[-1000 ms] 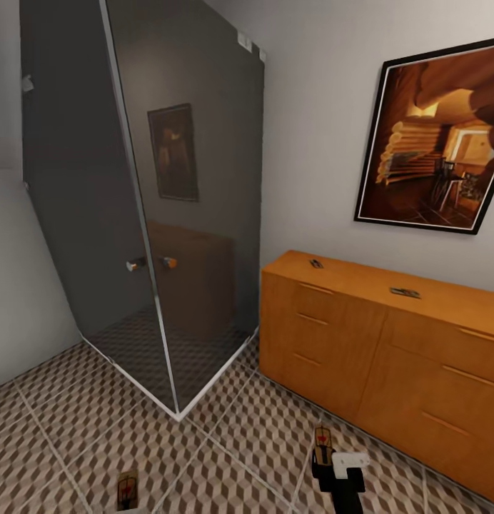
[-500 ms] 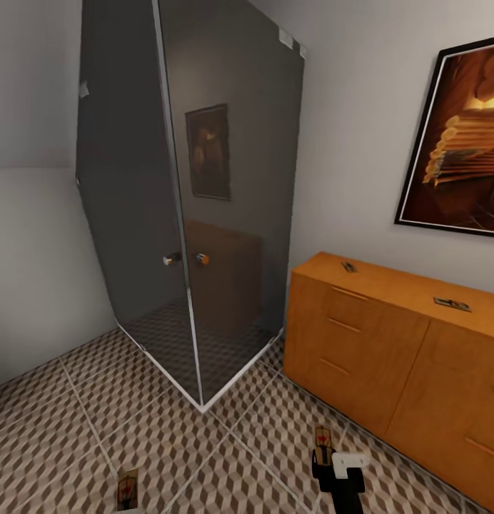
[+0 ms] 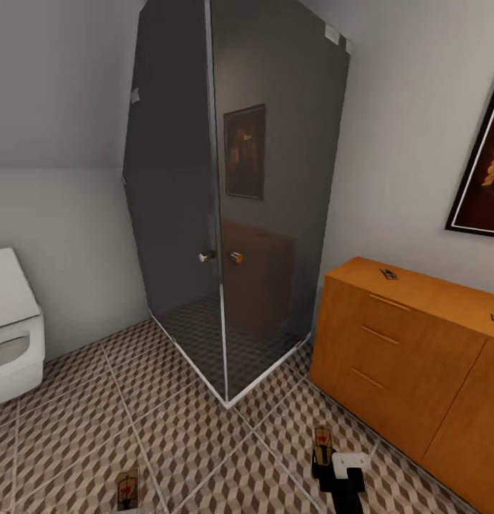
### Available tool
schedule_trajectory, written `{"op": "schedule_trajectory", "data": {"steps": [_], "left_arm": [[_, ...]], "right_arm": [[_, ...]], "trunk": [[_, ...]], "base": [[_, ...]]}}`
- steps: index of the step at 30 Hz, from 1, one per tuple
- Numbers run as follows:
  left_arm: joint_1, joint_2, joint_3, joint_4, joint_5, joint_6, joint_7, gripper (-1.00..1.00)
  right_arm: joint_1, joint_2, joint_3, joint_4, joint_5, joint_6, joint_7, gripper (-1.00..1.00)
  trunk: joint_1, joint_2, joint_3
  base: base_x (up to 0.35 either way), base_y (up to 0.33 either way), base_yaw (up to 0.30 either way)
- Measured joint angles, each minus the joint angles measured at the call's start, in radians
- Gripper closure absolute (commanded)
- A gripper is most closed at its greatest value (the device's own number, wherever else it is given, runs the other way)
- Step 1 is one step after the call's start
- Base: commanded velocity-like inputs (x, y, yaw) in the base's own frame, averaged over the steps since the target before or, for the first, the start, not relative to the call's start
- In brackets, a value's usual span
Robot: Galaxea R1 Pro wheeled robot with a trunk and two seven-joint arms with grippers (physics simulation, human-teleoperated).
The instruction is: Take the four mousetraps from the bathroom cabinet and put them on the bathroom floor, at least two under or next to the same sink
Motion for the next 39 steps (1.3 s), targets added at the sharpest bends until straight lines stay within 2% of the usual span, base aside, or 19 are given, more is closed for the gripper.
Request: {"op": "schedule_trajectory", "data": {"steps": [39], "left_arm": [[0.000,0.000,0.000,0.000,0.000,0.000,0.000,1.00]], "right_arm": [[0.000,0.002,0.000,0.000,0.000,0.000,0.000,1.00]], "trunk": [[0.000,0.000,0.000]], "base": [[0.000,0.000,0.288]]}}
